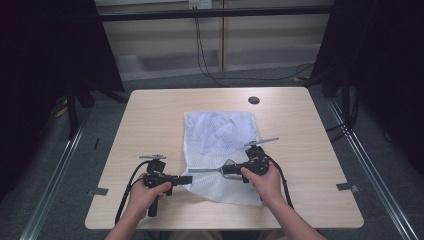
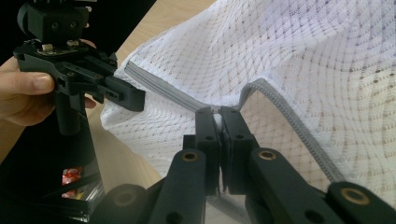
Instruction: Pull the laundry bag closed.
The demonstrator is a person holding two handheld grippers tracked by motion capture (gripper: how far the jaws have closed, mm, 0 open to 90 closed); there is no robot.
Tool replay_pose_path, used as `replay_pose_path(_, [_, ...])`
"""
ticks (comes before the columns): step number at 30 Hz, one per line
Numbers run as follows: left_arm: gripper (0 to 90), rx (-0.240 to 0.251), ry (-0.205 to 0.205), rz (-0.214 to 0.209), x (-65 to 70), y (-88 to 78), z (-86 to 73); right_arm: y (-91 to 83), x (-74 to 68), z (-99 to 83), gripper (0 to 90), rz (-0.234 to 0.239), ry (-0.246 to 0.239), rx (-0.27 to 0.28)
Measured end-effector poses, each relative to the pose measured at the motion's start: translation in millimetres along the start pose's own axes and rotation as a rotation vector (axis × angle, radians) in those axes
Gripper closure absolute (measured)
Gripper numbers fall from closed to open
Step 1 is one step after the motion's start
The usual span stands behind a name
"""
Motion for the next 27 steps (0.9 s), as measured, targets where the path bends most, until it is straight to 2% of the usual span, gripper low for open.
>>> replay_pose_path(8, [88.5,0.011,-0.004,0.000,-0.1,-1.1,0.6,-1.9,2.8,0.2,87.0,0.005,0.009,0.009])
replay_pose_path(10, [88.5,0.012,-0.012,-0.013,1.7,-1.1,0.4,-2.3,3.0,0.4,87.0,0.007,0.009,0.009])
replay_pose_path(12, [88.5,0.012,0.001,-0.010,1.9,-1.3,0.4,-2.8,3.1,0.6,87.0,0.010,0.014,0.010])
replay_pose_path(19, [88.5,0.014,-0.004,-0.007,2.1,-2.9,-0.1,-2.9,5.8,-0.1,87.0,-0.005,0.007,0.002])
replay_pose_path(27, [88.5,0.021,-0.006,-0.009,3.3,-3.6,0.0,-3.9,6.5,-0.4,87.0,0.004,0.017,0.005])
Point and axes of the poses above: each handheld gripper's, and its own axes: y roughly forward along the jaws, z roughly out of its top, x roughly to its right, the point moved 3 cm from there along y, roughly forward along the jaws, and after that the axes turned 1 degree about z, right-handed, at the moved point
